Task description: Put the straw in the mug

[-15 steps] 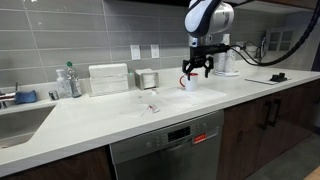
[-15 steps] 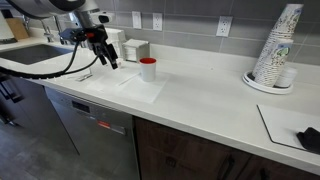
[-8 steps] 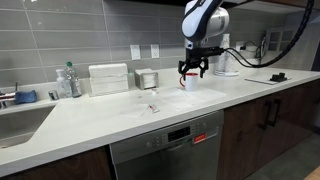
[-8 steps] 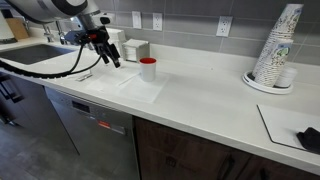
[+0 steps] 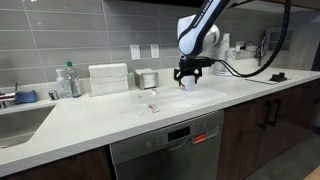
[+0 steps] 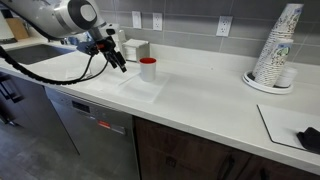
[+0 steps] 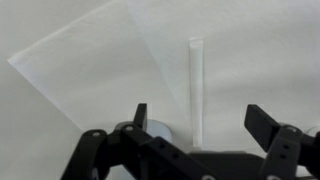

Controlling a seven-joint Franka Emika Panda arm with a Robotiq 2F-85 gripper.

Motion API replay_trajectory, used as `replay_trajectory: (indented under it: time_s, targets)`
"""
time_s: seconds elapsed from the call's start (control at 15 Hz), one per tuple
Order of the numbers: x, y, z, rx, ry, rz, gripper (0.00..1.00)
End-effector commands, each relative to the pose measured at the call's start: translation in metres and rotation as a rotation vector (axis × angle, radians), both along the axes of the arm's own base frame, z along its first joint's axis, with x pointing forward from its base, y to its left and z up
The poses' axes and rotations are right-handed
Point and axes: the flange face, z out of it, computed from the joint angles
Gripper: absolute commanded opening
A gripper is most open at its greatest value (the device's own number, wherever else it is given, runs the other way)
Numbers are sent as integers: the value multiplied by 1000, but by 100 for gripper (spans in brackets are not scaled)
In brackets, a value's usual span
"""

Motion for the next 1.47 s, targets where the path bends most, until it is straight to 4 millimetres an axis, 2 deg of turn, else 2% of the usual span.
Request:
replay_trajectory:
  time_s: [0.0, 0.13, 0.2, 0.27, 0.33, 0.53, 0.6, 0.8, 0.93, 1.07, 1.13, 1.4]
  targets:
    - [21, -3, -24, -10, -46, -29, 100]
    - [27, -4, -33, 4, -64, -43, 100]
    - [31, -5, -36, 2, -74, -45, 97]
    - [34, -5, -40, 3, -82, -49, 87]
    - [36, -5, -43, 0, -87, -52, 84]
    - [42, -5, -53, 0, -101, -55, 54]
    - [43, -4, -56, 0, -103, -55, 50]
    - [47, -1, -63, -4, -114, -42, 42]
    - [49, 0, -68, -11, -121, -34, 42]
    - [50, 1, -71, -18, -120, -30, 36]
    - [50, 1, -72, -23, -123, -29, 38]
    - [53, 0, -74, -37, -130, -22, 26]
